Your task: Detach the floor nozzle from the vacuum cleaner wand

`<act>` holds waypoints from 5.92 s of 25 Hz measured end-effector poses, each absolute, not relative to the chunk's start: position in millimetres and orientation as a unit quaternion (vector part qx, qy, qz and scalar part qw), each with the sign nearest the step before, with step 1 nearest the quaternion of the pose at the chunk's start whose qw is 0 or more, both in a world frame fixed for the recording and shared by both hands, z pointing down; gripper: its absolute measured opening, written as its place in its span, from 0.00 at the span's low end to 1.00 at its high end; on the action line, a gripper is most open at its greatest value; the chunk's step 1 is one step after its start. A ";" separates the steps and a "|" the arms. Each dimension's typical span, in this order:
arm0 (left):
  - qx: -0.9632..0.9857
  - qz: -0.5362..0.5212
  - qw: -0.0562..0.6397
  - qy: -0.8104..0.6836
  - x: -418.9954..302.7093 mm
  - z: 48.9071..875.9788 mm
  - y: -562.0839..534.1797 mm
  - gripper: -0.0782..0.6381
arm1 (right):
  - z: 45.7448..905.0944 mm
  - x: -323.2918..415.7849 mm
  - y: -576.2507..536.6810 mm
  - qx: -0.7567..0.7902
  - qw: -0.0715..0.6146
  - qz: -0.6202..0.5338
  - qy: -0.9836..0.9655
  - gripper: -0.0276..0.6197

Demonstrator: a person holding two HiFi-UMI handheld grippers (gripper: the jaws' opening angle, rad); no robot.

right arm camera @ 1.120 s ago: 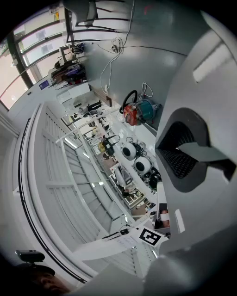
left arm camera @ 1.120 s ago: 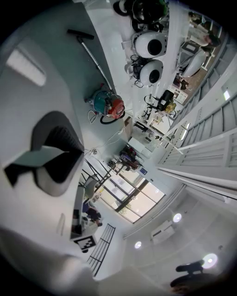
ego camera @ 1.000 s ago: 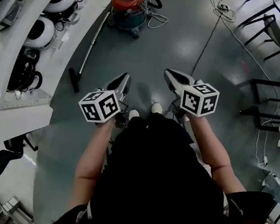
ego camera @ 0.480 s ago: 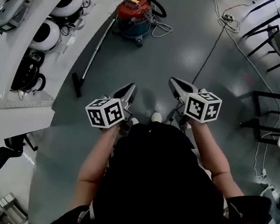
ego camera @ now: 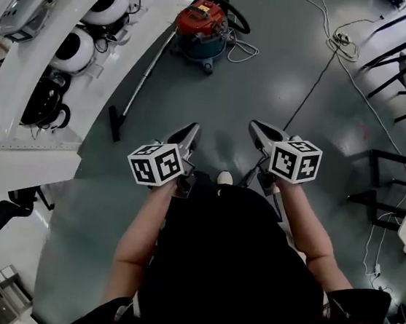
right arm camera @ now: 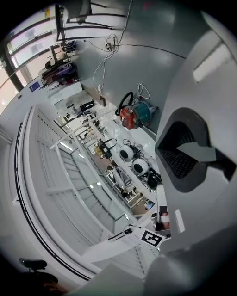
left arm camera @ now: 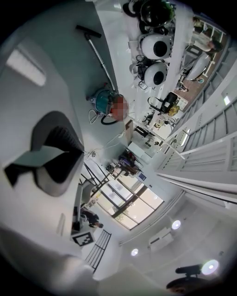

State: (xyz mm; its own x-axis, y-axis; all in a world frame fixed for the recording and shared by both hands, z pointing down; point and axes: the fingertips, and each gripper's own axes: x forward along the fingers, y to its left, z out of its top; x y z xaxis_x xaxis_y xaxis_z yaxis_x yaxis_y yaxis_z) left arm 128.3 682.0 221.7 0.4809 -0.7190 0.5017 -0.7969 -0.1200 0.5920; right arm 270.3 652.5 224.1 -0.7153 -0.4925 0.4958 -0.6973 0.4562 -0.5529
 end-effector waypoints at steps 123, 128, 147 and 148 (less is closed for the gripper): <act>0.558 -0.027 0.558 -0.613 -14.8 387.0 49.2 0.12 | 369.7 99.8 -29.8 0.150 0.387 0.367 -0.833 0.04; 0.538 -0.036 0.567 -0.623 -23.1 405.9 38.4 0.12 | 384.6 77.1 -46.6 0.114 0.398 0.348 -0.841 0.04; 0.518 -0.034 0.548 -0.656 -57.5 514.2 -49.0 0.12 | 533.9 -20.8 -153.3 -0.006 0.450 0.272 -0.851 0.04; 0.516 -0.031 0.547 -0.659 -60.4 518.7 -51.0 0.12 | 541.2 -25.0 -157.9 -0.007 0.452 0.270 -0.850 0.04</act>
